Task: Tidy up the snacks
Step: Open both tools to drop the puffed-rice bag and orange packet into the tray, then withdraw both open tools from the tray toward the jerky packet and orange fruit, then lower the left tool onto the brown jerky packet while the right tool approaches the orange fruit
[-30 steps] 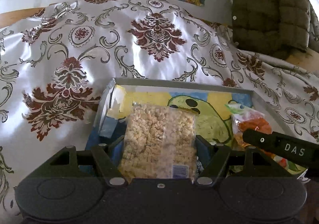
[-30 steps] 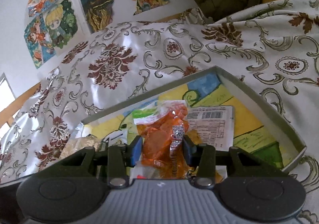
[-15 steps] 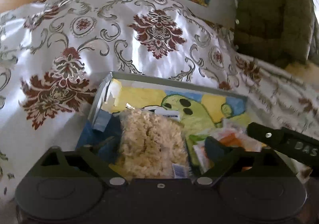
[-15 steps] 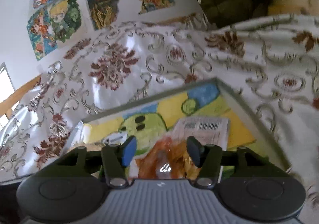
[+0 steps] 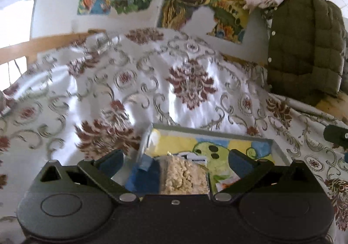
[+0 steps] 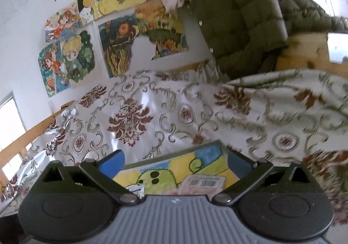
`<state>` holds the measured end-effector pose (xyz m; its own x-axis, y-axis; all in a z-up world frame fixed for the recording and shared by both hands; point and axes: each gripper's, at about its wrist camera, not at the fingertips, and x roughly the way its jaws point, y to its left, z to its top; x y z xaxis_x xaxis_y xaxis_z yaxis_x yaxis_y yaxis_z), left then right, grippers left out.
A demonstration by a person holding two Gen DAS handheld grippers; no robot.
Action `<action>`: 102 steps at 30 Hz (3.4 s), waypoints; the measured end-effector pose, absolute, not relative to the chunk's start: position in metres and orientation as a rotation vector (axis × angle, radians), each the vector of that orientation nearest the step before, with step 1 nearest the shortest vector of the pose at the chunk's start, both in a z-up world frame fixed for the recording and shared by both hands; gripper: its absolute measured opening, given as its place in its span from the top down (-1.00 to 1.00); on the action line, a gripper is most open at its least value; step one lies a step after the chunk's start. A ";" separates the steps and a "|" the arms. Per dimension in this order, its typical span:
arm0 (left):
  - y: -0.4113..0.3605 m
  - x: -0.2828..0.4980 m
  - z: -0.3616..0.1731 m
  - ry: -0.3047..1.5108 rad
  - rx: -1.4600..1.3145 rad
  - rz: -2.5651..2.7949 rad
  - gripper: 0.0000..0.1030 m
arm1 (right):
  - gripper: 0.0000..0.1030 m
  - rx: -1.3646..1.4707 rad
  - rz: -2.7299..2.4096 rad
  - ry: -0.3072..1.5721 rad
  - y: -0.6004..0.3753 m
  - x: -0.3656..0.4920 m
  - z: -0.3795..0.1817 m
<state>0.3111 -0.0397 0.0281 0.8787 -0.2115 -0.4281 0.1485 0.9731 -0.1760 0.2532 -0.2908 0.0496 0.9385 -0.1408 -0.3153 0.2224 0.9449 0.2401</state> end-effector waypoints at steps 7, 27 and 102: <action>-0.042 0.253 0.047 0.387 -0.104 -0.143 -0.99 | -1.00 0.175 -0.192 0.308 -0.291 0.209 0.061; -0.025 0.129 0.045 0.424 0.026 -0.096 -0.99 | -1.00 0.009 -0.097 0.338 -0.256 0.105 0.048; -0.069 0.172 -0.057 0.838 0.130 -0.203 -0.99 | -1.00 0.045 0.046 0.838 -0.311 0.155 -0.030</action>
